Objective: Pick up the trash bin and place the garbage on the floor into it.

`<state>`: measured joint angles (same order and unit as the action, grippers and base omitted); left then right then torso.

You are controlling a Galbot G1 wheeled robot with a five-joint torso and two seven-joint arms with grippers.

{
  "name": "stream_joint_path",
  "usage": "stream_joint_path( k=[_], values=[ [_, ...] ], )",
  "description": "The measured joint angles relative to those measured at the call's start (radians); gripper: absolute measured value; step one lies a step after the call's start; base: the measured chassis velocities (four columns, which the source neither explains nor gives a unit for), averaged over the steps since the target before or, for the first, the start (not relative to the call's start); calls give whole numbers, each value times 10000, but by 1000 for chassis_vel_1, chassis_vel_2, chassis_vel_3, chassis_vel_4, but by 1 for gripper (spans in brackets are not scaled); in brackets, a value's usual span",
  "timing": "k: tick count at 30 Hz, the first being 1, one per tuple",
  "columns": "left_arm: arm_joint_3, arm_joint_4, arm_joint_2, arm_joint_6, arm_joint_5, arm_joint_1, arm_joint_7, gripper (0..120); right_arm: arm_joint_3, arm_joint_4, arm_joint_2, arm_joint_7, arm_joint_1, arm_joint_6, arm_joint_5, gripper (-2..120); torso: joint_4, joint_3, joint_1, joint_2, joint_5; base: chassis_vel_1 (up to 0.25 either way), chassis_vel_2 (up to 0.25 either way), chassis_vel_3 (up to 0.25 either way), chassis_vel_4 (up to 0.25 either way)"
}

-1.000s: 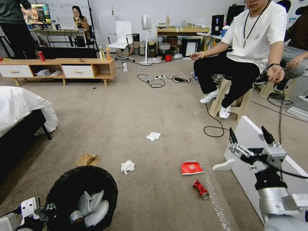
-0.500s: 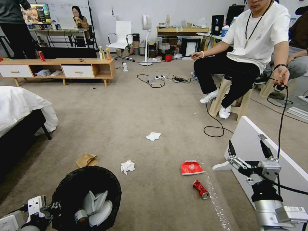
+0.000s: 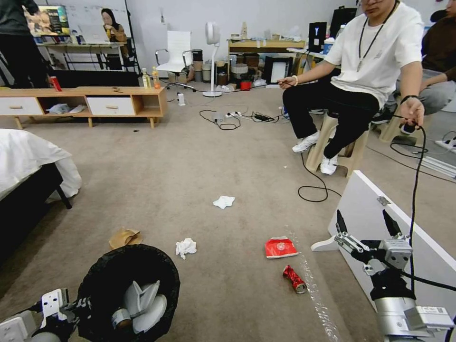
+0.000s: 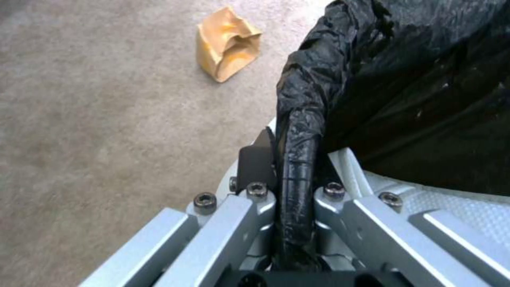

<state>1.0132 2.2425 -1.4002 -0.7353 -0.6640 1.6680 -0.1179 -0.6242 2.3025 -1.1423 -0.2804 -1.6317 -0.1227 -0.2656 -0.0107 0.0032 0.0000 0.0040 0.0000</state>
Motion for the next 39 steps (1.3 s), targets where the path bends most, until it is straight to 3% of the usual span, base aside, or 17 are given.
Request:
stream_joint_path(
  k=[17,21,39],
  values=[
    [125,41,6,0,-29,76,16,3,38,-60,-43,68,-17,-121,92,100,-9,0,0,-2,0,-85,-82,-79,-84],
    [179,43,8,0,-37,111,11,3,53,-72,-75,134,-60,-201,156,100,6,0,0,-1,0,0,0,0,0],
    [312,158,7,-1,-85,314,63,3,129,-109,-202,279,-270,-551,283,100,0,0,0,-1,0,0,0,0,0]
  ],
)
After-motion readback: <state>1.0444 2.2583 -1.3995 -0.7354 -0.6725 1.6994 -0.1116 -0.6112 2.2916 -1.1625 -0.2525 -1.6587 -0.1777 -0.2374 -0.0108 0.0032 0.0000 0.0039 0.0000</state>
